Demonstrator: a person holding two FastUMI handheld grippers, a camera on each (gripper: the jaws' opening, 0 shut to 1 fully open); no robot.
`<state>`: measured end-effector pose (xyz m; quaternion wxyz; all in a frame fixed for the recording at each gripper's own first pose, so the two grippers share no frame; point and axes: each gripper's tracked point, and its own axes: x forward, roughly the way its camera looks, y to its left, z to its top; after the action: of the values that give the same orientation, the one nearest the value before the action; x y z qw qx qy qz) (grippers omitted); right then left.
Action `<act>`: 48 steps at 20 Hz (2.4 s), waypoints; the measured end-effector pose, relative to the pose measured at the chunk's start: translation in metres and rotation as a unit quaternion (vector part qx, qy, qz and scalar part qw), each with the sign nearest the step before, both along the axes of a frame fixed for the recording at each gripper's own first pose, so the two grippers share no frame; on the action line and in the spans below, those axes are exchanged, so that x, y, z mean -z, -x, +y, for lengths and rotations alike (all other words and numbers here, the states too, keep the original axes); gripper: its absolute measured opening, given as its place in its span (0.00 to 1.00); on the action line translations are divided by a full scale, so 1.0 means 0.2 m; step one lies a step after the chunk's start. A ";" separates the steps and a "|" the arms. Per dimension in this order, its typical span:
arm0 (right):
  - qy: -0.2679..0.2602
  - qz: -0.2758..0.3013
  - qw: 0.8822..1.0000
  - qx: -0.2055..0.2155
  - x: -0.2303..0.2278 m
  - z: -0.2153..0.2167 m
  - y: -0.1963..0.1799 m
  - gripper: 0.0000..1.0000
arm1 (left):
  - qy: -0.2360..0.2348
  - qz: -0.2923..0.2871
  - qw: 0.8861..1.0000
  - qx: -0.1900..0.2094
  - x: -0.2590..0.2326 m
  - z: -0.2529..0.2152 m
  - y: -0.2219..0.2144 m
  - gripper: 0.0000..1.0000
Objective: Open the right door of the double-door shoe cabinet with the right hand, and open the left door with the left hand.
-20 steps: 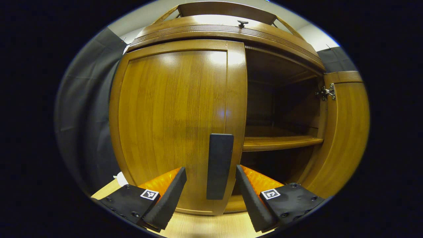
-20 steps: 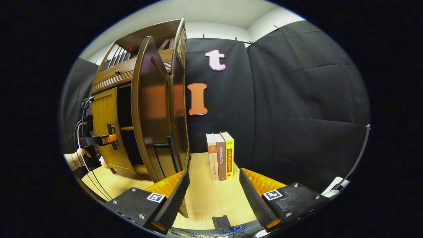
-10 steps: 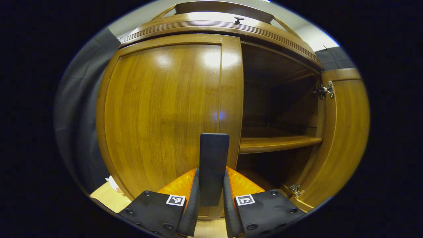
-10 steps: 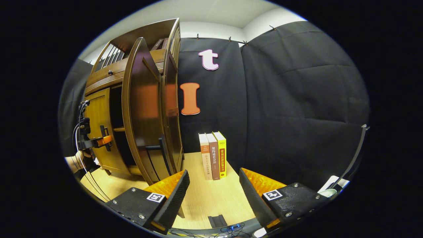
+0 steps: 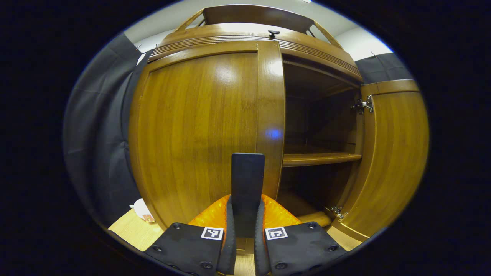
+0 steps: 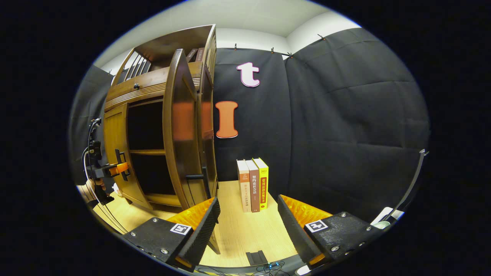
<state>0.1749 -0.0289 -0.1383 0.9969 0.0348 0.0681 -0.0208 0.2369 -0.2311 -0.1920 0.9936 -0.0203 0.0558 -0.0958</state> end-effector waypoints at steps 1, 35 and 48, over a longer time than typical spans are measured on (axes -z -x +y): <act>0.000 -0.001 1.000 -0.004 -0.01 0.02 0.01 0.98 | -0.003 -0.001 1.000 0.000 -0.01 0.03 0.04 0.22; 0.001 -0.040 0.997 -0.067 -0.16 0.92 0.03 0.92 | 0.005 -0.002 0.999 -0.043 -0.02 1.05 0.72 0.17; 0.005 -0.050 0.996 -0.080 -0.18 1.40 0.07 0.92 | 0.013 0.000 1.000 -0.011 -0.01 1.48 0.72 0.08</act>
<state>0.1603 0.2508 -0.1021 0.9977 0.0255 0.0204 0.0600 0.0923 0.0657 -0.1894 0.9942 -0.0343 0.0547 -0.0857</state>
